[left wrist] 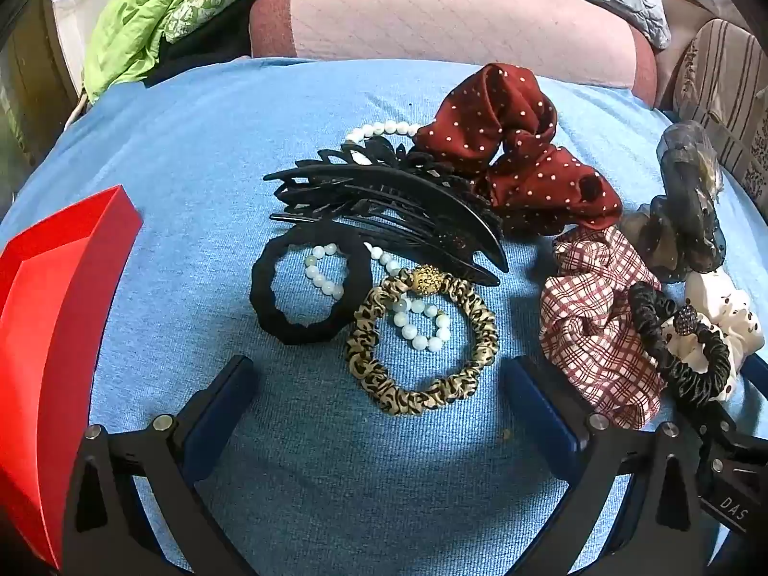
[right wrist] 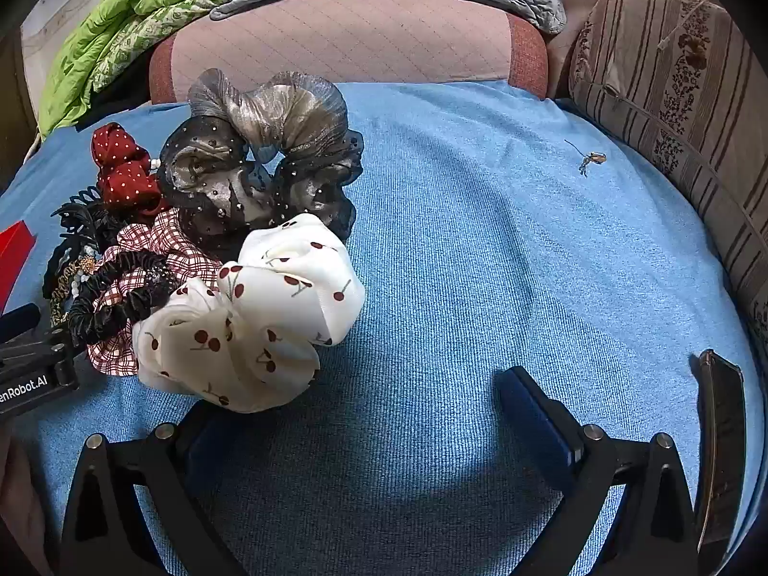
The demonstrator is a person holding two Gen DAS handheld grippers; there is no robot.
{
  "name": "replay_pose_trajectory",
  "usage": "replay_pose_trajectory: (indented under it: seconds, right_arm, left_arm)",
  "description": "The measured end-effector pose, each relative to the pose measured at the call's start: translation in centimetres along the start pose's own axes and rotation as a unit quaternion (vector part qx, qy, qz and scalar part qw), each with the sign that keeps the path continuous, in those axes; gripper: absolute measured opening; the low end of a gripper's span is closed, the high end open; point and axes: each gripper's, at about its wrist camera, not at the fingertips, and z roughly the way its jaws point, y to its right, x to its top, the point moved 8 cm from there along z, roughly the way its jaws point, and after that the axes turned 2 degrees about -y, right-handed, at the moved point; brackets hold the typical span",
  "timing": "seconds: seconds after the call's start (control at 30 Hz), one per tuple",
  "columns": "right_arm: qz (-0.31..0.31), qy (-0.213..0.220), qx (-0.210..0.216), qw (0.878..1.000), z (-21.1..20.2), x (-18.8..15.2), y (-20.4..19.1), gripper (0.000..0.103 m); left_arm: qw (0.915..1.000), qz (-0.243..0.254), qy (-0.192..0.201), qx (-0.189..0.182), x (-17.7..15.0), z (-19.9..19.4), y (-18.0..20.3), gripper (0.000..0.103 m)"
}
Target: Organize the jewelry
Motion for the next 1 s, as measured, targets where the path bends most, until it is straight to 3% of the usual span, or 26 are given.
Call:
replay_pose_trajectory:
  seconds: [0.67, 0.83, 1.0]
  right_arm:
    - [-0.002, 0.0, -0.002, 1.0, 0.2, -0.1, 0.4, 0.103]
    - [0.0, -0.004, 0.002, 1.0, -0.1, -0.1, 0.0, 0.103]
    - [0.015, -0.034, 0.011, 0.999, -0.1, -0.2, 0.7, 0.103]
  left_arm:
    - [1.0, -0.001, 0.0, 0.0, 0.2, -0.1, -0.4, 0.103]
    - [0.9994, 0.023, -0.022, -0.016, -0.1, -0.3, -0.4, 0.103]
    - [0.9982, 0.038, -0.037, -0.029, -1.4, -2.0, -0.8, 0.103]
